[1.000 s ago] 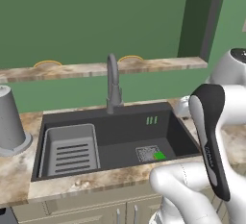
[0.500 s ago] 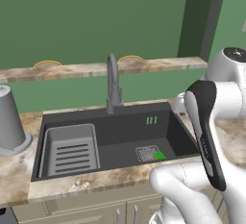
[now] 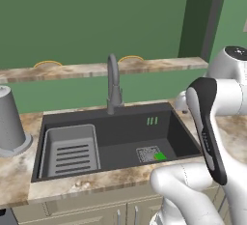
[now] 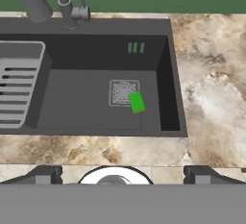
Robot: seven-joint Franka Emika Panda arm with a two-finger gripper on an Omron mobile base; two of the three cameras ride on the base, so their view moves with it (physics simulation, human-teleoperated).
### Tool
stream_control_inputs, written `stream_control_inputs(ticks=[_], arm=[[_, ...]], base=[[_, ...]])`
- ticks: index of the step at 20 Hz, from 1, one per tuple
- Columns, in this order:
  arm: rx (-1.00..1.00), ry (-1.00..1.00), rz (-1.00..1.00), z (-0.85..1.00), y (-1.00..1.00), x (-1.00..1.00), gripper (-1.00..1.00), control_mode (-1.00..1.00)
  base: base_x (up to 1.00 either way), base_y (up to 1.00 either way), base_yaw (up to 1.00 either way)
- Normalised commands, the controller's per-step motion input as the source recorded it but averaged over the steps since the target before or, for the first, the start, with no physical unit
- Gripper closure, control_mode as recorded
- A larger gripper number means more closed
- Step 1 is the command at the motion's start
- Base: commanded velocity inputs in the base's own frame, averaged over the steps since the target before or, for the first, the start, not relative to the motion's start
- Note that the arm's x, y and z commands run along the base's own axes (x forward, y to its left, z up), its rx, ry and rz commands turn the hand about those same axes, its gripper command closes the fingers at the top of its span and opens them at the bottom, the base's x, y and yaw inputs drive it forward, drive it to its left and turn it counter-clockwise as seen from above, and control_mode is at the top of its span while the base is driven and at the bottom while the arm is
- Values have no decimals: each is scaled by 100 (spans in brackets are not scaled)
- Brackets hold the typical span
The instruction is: Pick up the spray and sponge from the sink, and place them back in the cabinet, and close the cabinet doors.
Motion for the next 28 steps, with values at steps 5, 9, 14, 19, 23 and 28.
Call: stream_control_inputs(ticks=[5,9,14,19,23,28], arm=[[0,0,0,-9,-13,3,-100,-100],[0,0,0,-14,-11,7,-100,-100],[0,0,0,-16,-11,8,-100,-100],[0,0,0,-10,-11,2,-100,-100],[0,0,0,-7,-7,0,-100,-100],[0,0,0,-10,-4,1,-100,-100]], base=[[0,0,0],[0,0,0],[0,0,0],[0,0,0],[0,0,0],[0,0,0]])
